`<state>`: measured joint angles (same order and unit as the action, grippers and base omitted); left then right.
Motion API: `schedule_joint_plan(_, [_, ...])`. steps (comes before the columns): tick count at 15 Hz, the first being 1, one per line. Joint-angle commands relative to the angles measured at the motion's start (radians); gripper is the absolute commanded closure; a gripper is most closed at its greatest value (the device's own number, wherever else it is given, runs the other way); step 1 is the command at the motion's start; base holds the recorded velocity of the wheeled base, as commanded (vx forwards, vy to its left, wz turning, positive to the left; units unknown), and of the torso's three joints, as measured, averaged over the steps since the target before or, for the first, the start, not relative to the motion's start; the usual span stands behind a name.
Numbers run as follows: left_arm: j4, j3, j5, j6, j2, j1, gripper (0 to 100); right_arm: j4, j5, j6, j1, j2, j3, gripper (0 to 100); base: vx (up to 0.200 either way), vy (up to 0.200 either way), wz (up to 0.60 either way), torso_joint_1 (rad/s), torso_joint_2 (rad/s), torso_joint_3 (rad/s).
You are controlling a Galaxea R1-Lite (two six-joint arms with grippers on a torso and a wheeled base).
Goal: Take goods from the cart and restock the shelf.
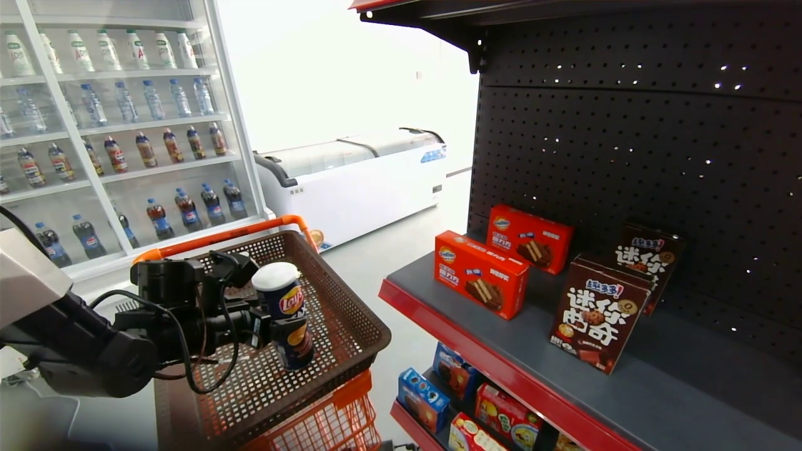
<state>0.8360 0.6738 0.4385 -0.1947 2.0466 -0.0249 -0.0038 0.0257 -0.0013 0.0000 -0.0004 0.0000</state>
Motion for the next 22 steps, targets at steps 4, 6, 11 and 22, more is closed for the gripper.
schedule_joint_plan(4, [0.011,0.05,-0.001,0.0,0.076,0.022,0,-0.001,0.0,0.0,0.0,0.0,0.0,0,0.0,0.0,0.0,0.0,0.0,0.0])
schedule_joint_plan(6, [0.038,0.058,-0.001,0.0,0.099,0.029,100,-0.001,0.0,0.0,0.0,0.0,0.0,0,0.0,0.0,0.0,0.0,0.0,0.0])
schedule_joint_plan(11, [0.031,0.09,-0.176,0.008,0.098,0.043,100,-0.001,0.0,0.0,0.0,0.0,0.0,0,0.0,0.0,0.0,0.0,0.0,0.0])
schedule_joint_plan(22, [-0.396,0.075,-0.248,0.098,-0.454,0.082,100,-0.001,0.0,0.0,0.0,0.0,0.0,0,0.0,0.0,0.0,0.0,0.0,0.0])
